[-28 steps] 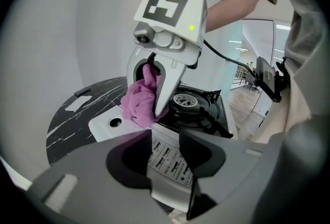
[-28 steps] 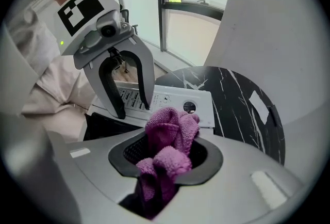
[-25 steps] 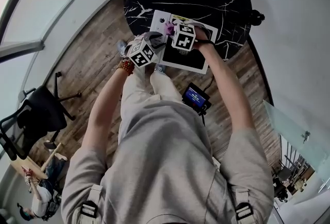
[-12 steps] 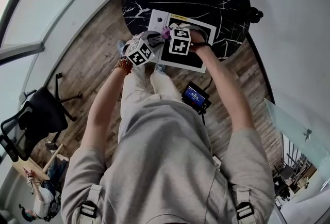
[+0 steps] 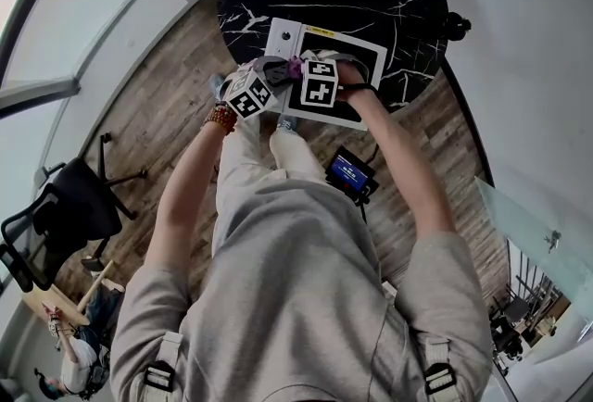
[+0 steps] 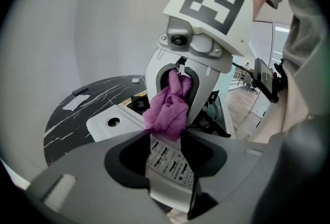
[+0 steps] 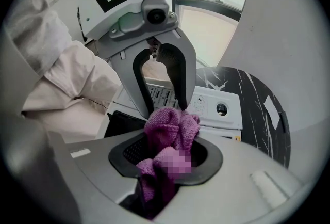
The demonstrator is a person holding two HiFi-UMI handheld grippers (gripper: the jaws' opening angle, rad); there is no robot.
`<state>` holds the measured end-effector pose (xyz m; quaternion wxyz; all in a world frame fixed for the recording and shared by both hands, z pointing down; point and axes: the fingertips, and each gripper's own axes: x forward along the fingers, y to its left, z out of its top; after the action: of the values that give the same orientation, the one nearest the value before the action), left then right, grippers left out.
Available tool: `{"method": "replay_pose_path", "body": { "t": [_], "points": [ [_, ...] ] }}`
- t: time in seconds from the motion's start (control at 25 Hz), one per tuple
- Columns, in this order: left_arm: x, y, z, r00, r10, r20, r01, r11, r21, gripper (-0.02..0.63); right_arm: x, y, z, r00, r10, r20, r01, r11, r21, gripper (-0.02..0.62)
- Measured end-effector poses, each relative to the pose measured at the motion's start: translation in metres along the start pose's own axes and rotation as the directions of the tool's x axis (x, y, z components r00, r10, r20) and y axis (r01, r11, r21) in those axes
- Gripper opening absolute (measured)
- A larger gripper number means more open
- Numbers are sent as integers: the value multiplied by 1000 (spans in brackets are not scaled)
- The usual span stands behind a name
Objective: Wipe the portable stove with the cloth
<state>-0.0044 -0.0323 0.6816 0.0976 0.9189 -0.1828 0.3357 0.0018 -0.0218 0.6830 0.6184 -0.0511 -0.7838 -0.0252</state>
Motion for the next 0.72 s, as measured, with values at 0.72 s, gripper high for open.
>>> {"method": "replay_pose_path", "body": {
  "t": [0.72],
  "points": [
    [-10, -20, -3, 987, -154, 47, 154, 988, 14, 183, -1, 30, 3, 997, 77, 30, -78, 996, 34, 147]
  ]
}}
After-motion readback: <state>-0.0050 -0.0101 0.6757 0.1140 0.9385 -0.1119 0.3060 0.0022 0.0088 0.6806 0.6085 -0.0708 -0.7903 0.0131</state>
